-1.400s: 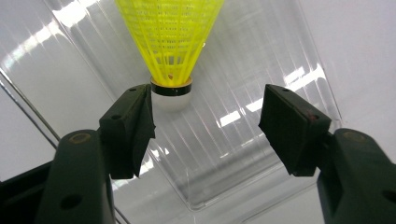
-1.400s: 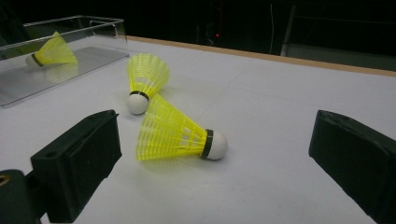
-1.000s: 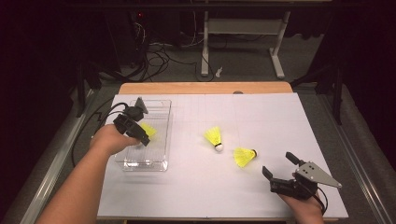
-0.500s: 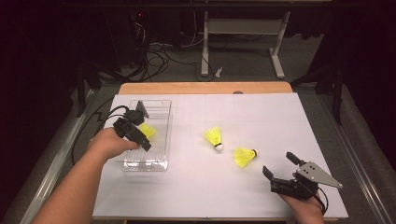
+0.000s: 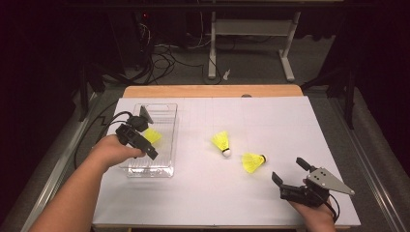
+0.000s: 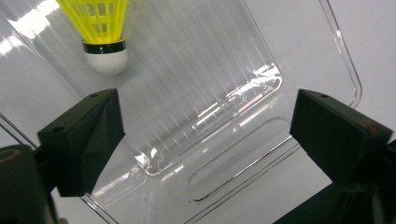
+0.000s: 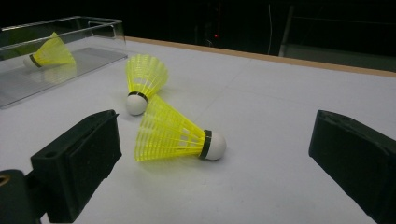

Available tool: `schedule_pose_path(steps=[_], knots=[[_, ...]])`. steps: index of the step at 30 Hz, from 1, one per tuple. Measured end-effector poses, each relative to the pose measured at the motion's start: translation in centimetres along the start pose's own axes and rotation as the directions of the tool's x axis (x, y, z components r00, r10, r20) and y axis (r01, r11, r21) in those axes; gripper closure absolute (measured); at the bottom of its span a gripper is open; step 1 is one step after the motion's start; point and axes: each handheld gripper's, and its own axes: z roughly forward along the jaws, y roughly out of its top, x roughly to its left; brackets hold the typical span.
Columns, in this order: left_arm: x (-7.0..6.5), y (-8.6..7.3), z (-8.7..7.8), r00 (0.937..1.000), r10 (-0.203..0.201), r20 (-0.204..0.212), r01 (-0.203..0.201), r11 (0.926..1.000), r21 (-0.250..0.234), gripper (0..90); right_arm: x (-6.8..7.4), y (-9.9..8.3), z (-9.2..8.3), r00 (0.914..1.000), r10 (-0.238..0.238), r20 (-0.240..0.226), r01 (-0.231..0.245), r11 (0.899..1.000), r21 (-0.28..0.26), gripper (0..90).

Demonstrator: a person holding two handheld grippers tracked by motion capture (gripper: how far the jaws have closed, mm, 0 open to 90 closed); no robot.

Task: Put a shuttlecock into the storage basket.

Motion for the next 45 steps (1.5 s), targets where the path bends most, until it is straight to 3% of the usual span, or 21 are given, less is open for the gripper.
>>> schedule_pose_path(steps=[9, 20, 29, 36, 45], knots=[[-0.2, 0.0, 0.4, 1.0000, -0.004, 0.005, 0.004, 0.9999, 0.011, 0.5, 0.0, 0.0, 0.1, 1.0000, -0.001, 0.001, 0.001, 1.000, 0.001, 2.9], [-0.8, -0.1, 0.2, 0.9998, 0.017, 0.012, -0.017, 0.9998, 0.005, 0.4, 0.1, 0.0, 0.1, 1.0000, -0.004, -0.001, 0.004, 1.000, 0.002, 2.9], [-2.0, 0.1, 0.2, 0.9983, 0.044, 0.037, -0.044, 0.9990, -0.004, 0.6, 0.1, 0.0, 0.1, 1.0000, -0.002, -0.001, 0.002, 1.000, 0.000, 2.9], [-3.2, 0.4, 0.1, 0.9978, 0.058, 0.031, -0.058, 0.9983, -0.012, 0.6, 0.1, 0.0, 0.1, 1.0000, -0.004, -0.001, 0.004, 1.000, 0.003, 2.9], [-5.4, 1.1, 0.3, 0.9945, 0.098, 0.039, -0.097, 0.9951, -0.018, 0.6, 0.1, 0.0, 0.0, 1.0000, -0.003, -0.001, 0.003, 1.000, -0.002, 2.9]])
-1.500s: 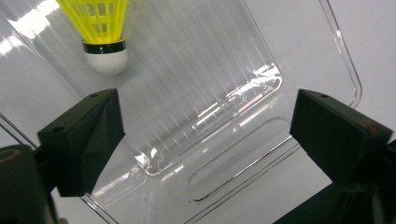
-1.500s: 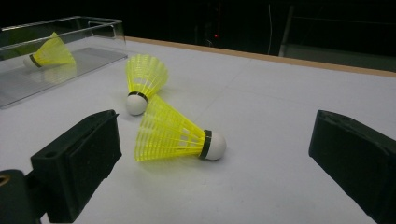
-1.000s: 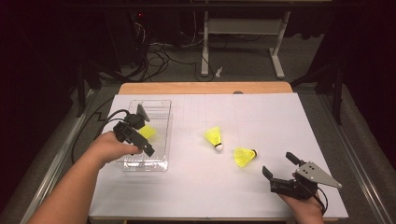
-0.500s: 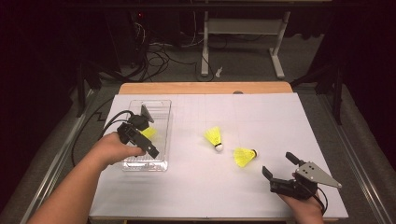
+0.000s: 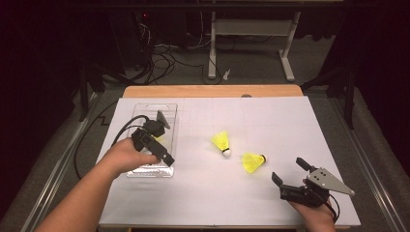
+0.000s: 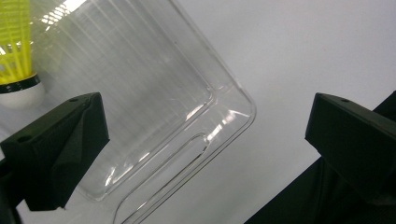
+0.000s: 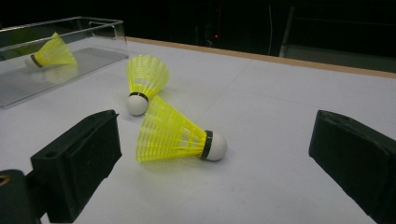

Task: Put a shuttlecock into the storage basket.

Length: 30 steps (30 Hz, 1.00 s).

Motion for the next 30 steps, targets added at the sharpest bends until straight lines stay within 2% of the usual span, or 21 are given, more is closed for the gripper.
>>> schedule_pose_path(steps=[21, 30], knots=[[-4.3, 1.8, 1.5, 0.9970, 0.078, 0.004, -0.078, 0.9968, 0.019, 0.7, 0.1, 0.0, 0.3, 1.0000, -0.006, -0.006, 0.006, 1.000, 0.009, 2.9], [-6.3, 2.4, 2.0, 0.9916, 0.128, 0.022, -0.128, 0.9915, 0.021, 0.7, 0.1, 0.0, 0.2, 0.9999, -0.009, -0.009, 0.009, 1.000, 0.004, 2.9]])
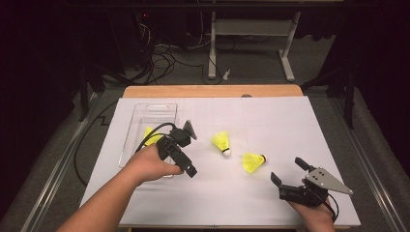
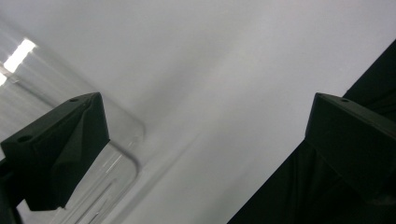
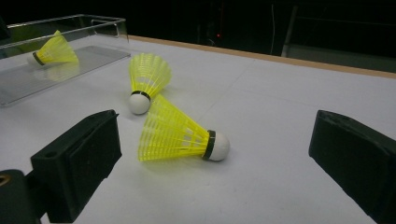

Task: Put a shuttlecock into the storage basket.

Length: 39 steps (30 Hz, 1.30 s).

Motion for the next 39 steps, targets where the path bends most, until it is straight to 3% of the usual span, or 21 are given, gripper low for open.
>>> schedule_pose_path(steps=[7, 13, 21, 28, 39], knots=[[-1.6, 0.8, 1.2, 0.9983, 0.053, 0.022, -0.053, 0.9984, 0.019, 0.7, 0.1, 0.0, 0.0, 1.0000, 0.002, 0.000, -0.002, 1.000, 0.000, 2.9], [-2.9, 0.8, 2.5, 0.9963, 0.085, -0.003, -0.085, 0.9962, 0.016, 0.7, 0.2, 0.1, -0.1, 1.0000, 0.005, -0.006, -0.005, 1.000, -0.006, 2.9], [-4.3, 1.3, 3.6, 0.9933, 0.116, 0.002, -0.116, 0.9924, 0.042, 0.7, 0.1, 0.1, -0.1, 0.9999, 0.015, -0.007, -0.015, 1.000, -0.008, 3.2], [-4.0, 1.6, 4.3, 0.9923, 0.123, 0.011, -0.124, 0.9914, 0.043, 0.7, 0.0, 0.0, 0.3, 1.0000, 0.007, -0.004, -0.007, 1.000, 0.008, 3.5], [-3.9, 0.9, 5.0, 0.9912, 0.132, 0.009, -0.132, 0.9905, 0.038, 0.8, 1.6, 0.0, 1.1, 0.9989, 0.010, -0.045, -0.007, 0.998, 0.058, 13.5]])
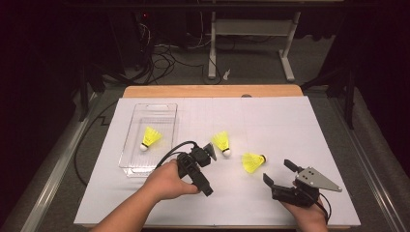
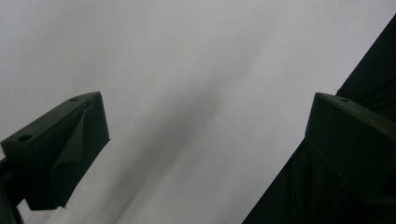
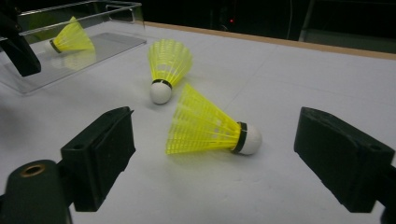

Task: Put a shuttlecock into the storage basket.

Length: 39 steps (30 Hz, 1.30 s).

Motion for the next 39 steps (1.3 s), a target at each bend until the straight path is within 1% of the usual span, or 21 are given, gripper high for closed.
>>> schedule_pose_path(steps=[4, 6, 10, 13, 15, 17, 19, 20, 22, 24, 27, 28, 31, 36, 39], knots=[[0.2, -0.2, 0.3, 1.0000, -0.001, -0.005, 0.001, 1.0000, 0.003, 0.8, 0.7, 0.3, 0.4, 0.9997, 0.015, -0.017, -0.014, 1.000, 0.012, 17.1], [0.3, -0.3, 0.4, 1.0000, -0.005, 0.000, 0.005, 1.0000, -0.003, 0.8, 1.2, 0.6, 0.7, 0.9991, 0.023, -0.036, -0.023, 1.000, 0.010, 19.9], [0.4, -0.4, 0.9, 1.0000, -0.006, 0.006, 0.006, 1.0000, 0.006, 0.8, 2.2, 1.1, 1.4, 0.9988, -0.005, -0.048, 0.006, 1.000, 0.029, 23.4], [0.4, -0.5, 1.1, 0.9999, -0.006, 0.010, 0.006, 1.0000, 0.004, 0.8, 2.6, 1.3, 2.0, 0.9991, -0.033, -0.028, 0.035, 0.997, 0.063, 28.5], [0.4, -0.5, 1.1, 0.9999, -0.005, 0.011, 0.005, 1.0000, 0.003, 0.8, 2.8, 1.5, 2.6, 0.9986, -0.052, -0.015, 0.053, 0.995, 0.090, 33.5], [0.4, -0.5, 1.0, 0.9999, -0.005, 0.015, 0.005, 1.0000, 0.002, 0.8, 2.7, 1.7, 3.2, 0.9983, -0.058, -0.003, 0.058, 0.992, 0.110, 38.1], [0.3, -0.5, 1.0, 0.9999, -0.003, 0.013, 0.003, 1.0000, 0.005, 0.8, 2.7, 2.0, 3.8, 0.9986, -0.052, 0.003, 0.051, 0.992, 0.117, 39.6], [0.3, -0.5, 0.9, 0.9999, -0.004, 0.013, 0.004, 1.0000, 0.004, 0.9, 2.6, 2.2, 4.3, 0.9983, -0.057, 0.009, 0.056, 0.992, 0.117, 41.6], [0.3, -0.6, 0.8, 0.9999, -0.004, 0.016, 0.004, 1.0000, 0.000, 0.9, 2.7, 2.4, 4.7, 0.9979, -0.064, 0.014, 0.062, 0.992, 0.113, 43.2], [0.3, -0.7, 0.7, 0.9999, -0.005, 0.014, 0.005, 1.0000, -0.002, 1.1, 2.7, 2.6, 5.1, 0.9981, -0.060, 0.017, 0.058, 0.992, 0.109, 45.4], [0.3, -0.8, 0.6, 0.9999, -0.009, 0.015, 0.009, 1.0000, -0.004, 1.2, 2.5, 2.9, 5.6, 0.9976, -0.066, 0.020, 0.064, 0.992, 0.111, 47.8], [0.3, -0.8, 0.6, 0.9999, -0.009, 0.014, 0.010, 0.9999, -0.004, 1.2, 2.5, 2.9, 5.7, 0.9979, -0.061, 0.022, 0.058, 0.991, 0.117, 48.4], [0.3, -0.8, 0.6, 0.9998, -0.009, 0.015, 0.009, 0.9999, -0.004, 1.3, 2.3, 2.9, 6.2, 0.9967, -0.075, 0.032, 0.070, 0.989, 0.134, 52.5], [0.4, -0.8, 0.6, 0.9998, -0.012, 0.014, 0.012, 0.9999, -0.005, 1.4, 2.3, 2.7, 6.6, 0.9935, -0.100, 0.055, 0.090, 0.983, 0.160, 57.7], [0.4, -0.8, 0.5, 0.9997, -0.010, 0.021, 0.010, 0.9999, -0.007, 1.5, 2.3, 2.6, 6.8, 0.9917, -0.114, 0.059, 0.102, 0.978, 0.180, 61.3]])
